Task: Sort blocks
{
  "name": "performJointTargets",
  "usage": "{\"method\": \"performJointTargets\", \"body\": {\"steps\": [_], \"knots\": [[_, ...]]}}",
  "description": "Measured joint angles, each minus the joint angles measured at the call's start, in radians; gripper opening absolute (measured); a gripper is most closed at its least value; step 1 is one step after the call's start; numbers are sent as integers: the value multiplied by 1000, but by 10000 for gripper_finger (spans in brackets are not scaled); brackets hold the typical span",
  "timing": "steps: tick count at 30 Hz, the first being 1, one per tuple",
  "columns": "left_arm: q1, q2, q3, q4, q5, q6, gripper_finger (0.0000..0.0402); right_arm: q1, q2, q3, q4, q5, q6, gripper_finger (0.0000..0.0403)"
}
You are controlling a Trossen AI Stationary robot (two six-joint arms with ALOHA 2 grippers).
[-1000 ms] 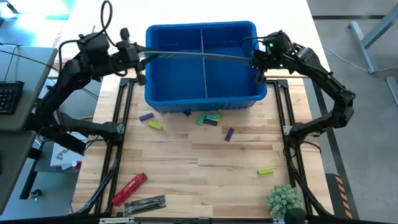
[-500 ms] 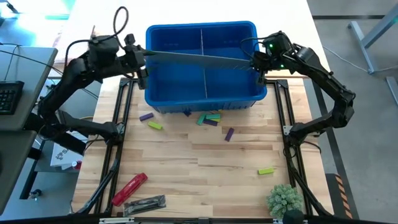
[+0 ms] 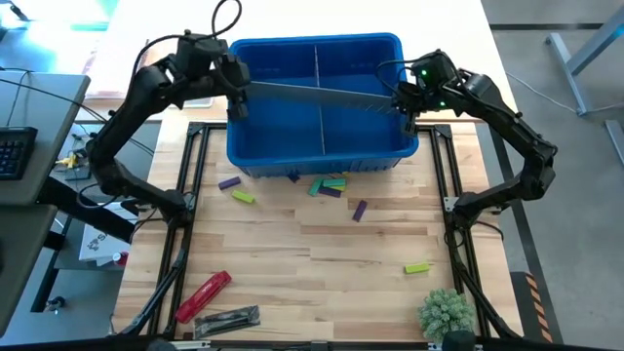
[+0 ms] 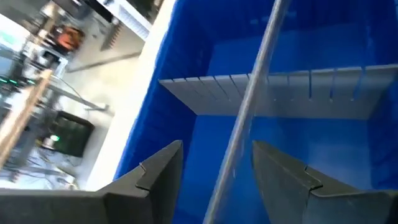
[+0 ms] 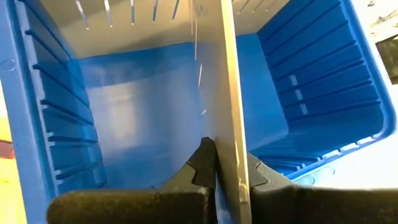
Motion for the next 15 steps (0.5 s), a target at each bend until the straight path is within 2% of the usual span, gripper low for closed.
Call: {"method": "performJointTargets", "body": {"steps": [3, 10, 13, 15], "knots": [[29, 11, 15, -40, 25, 2, 172, 0, 3, 0, -5, -12, -7, 0], [81, 26, 10, -96, -5, 4, 171, 0, 4, 0, 0, -14, -23, 0], [97, 27, 10, -130, -6, 27, 152, 0, 4, 0, 20, -14, -25, 0], [101, 28, 9, -145, -4, 43, 123, 0, 4, 0, 29, -14, -30, 0]]}}
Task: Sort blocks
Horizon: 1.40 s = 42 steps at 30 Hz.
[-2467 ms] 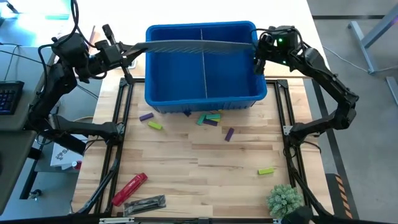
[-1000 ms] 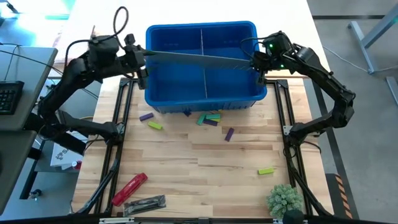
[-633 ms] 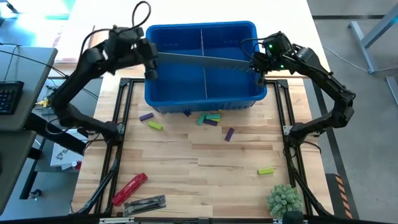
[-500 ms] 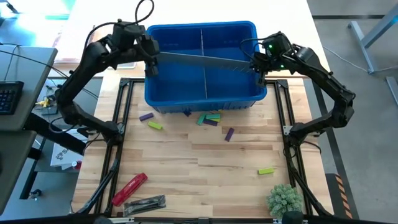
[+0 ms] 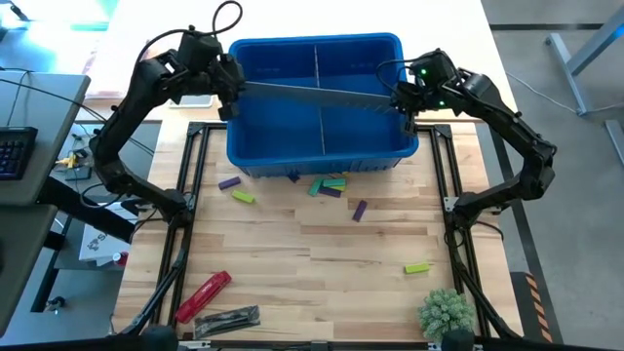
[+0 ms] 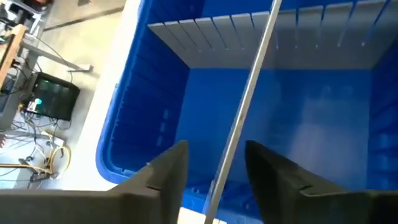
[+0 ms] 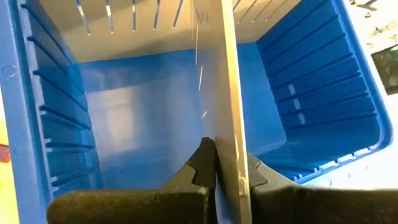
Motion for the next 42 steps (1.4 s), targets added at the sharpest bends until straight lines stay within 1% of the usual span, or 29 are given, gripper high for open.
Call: {"method": "performJointTargets", "body": {"steps": [2, 4, 5, 6, 10, 14, 17, 18, 21, 23, 26, 29, 33, 36, 39, 42], "knots": [[7, -1, 0, -19, 2, 19, 80, -1, 0, 0, 9, 0, -17, 0], [13, 0, 0, -30, 8, 34, 29, -7, 0, 0, 22, -8, -39, 0], [16, 3, 0, -38, 12, 35, 16, -7, 0, 0, 29, -17, -50, 0], [19, 5, 0, -41, 22, 32, 11, -7, 0, 0, 33, -26, -57, 0], [22, 6, 0, -20, 74, 36, 5, -30, -1, 0, 89, -43, -128, 0], [29, 7, 0, 21, 136, 26, 1, -88, -3, 0, 186, -144, -177, 0], [52, 6, 0, 48, 227, 25, 0, -146, -2, 0, 227, -241, -182, 0], [63, 6, 0, 62, 261, 25, 0, -168, -2, 0, 235, -287, -182, 0], [106, 10, -1, 99, 326, 20, 0, -229, -2, 0, 246, -447, -179, 0], [134, 16, -1, 129, 365, 14, 0, -257, -2, 0, 250, -534, -178, 0], [169, 39, -1, 147, 432, 4, 0, -286, -2, 1, 245, -623, -195, 0], [189, 78, -1, 142, 470, 8, 0, -316, -2, 1, 211, -711, -235, 0], [207, 110, -1, 153, 530, 34, 0, -357, -1, 1, 197, -788, -258, 0], [216, 116, -1, 174, 535, 38, 0, -379, 2, 1, 193, -828, -264, 0], [232, 116, -1, 177, 543, 40, 0, -391, 15, 1, 191, -890, -289, 0], [251, 109, -1, 165, 595, 33, 0, -401, 41, 1, 191, -934, -320, 0]]}}
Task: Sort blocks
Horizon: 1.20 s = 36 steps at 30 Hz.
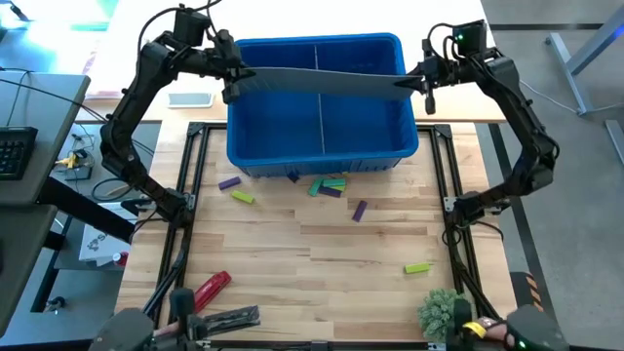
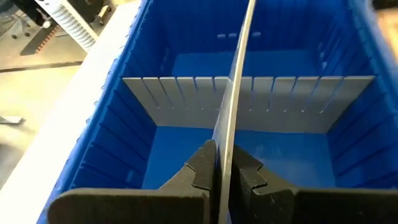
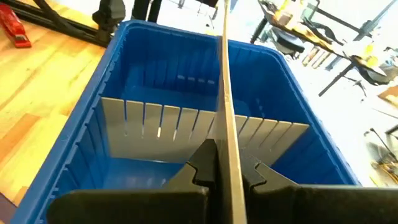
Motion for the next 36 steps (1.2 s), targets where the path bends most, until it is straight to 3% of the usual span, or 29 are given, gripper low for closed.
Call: {"method": "performJointTargets", "body": {"steps": [8, 16, 23, 36], "knots": [[11, -9, 0, -34, 16, -5, 0, -7, 86, 0, 7, -46, -49, 0], [-3, -14, 0, -25, 31, -27, 0, -38, 84, 0, 68, -94, -52, 0], [-6, -16, 2, -18, 180, -34, 0, -75, 87, 0, 88, -181, -52, 0], [-5, -14, 2, 61, 161, -33, 0, -85, 144, -1, 89, -202, -46, 0]]}}
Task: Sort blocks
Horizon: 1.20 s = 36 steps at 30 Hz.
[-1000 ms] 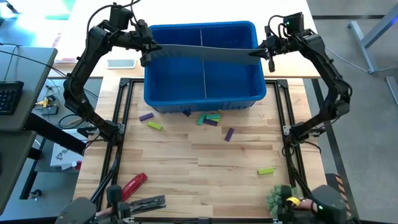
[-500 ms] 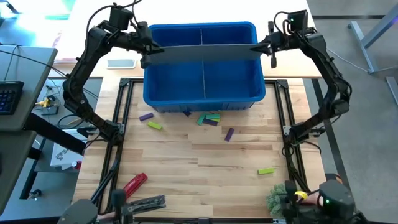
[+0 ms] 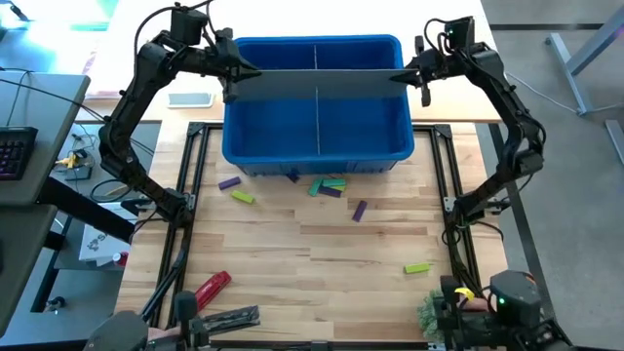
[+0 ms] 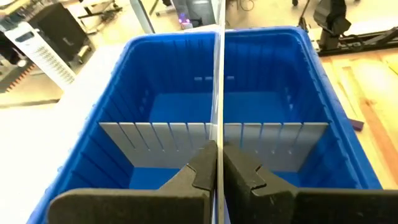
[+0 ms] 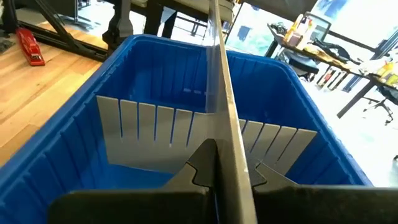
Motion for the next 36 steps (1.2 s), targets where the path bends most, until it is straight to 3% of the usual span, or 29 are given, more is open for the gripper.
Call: {"method": "performJointTargets", "body": {"steps": [11, 36], "knots": [[1, 2, 0, 53, 10, -18, 0, 0, 6, -1, 115, -28, 81, 0], [8, 31, -1, 78, 6, -18, 0, -33, -9, 0, 45, -89, 29, 0]]}}
